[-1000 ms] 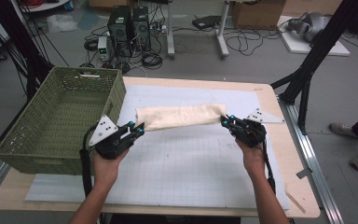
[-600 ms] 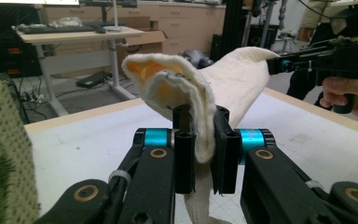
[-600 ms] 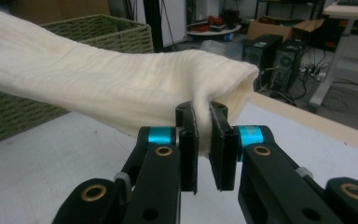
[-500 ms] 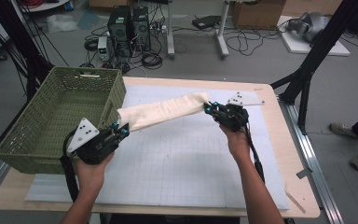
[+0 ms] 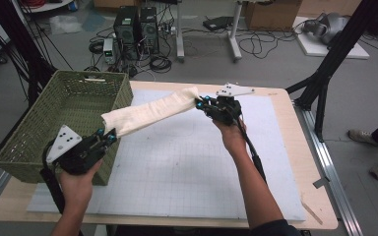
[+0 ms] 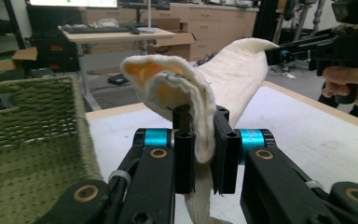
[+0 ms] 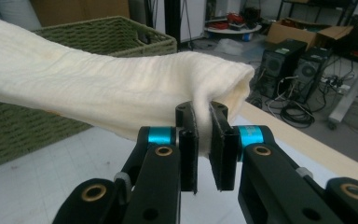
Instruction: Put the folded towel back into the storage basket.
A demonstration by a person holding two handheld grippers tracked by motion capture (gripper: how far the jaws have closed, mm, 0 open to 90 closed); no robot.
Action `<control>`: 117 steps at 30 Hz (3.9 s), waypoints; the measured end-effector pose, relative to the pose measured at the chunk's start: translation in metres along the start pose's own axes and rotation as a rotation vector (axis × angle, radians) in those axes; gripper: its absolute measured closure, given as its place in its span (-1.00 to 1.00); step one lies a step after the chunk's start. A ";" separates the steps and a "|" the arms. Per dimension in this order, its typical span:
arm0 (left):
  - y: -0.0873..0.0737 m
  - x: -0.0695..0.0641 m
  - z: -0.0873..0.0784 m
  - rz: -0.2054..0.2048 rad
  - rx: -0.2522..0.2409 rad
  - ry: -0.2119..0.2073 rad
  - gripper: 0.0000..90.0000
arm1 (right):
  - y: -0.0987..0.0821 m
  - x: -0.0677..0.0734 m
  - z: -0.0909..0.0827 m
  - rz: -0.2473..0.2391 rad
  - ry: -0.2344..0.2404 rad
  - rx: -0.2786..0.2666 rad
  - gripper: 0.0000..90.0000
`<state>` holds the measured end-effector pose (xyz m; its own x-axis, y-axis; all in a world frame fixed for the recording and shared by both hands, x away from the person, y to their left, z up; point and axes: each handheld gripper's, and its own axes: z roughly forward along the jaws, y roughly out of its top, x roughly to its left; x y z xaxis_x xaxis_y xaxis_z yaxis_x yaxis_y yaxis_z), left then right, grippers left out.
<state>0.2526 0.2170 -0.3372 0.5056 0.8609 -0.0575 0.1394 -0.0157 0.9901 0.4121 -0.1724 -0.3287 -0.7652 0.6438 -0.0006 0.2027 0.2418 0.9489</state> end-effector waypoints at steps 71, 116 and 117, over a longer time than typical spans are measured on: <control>-0.006 0.085 -0.115 -0.103 -0.085 0.336 0.80 | 0.104 0.112 0.216 -0.103 0.158 0.081 0.85; 0.010 0.029 -0.042 -0.068 0.006 0.061 -0.57 | 0.049 0.036 0.073 0.020 -0.006 0.040 -0.52; 0.010 0.026 -0.039 -0.068 0.004 0.042 -0.57 | 0.049 0.036 0.073 0.020 -0.006 0.040 -0.52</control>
<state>0.2344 0.2588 -0.3235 0.4582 0.8808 -0.1190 0.1757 0.0414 0.9836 0.4385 -0.0842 -0.3052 -0.7573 0.6529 0.0161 0.2423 0.2579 0.9353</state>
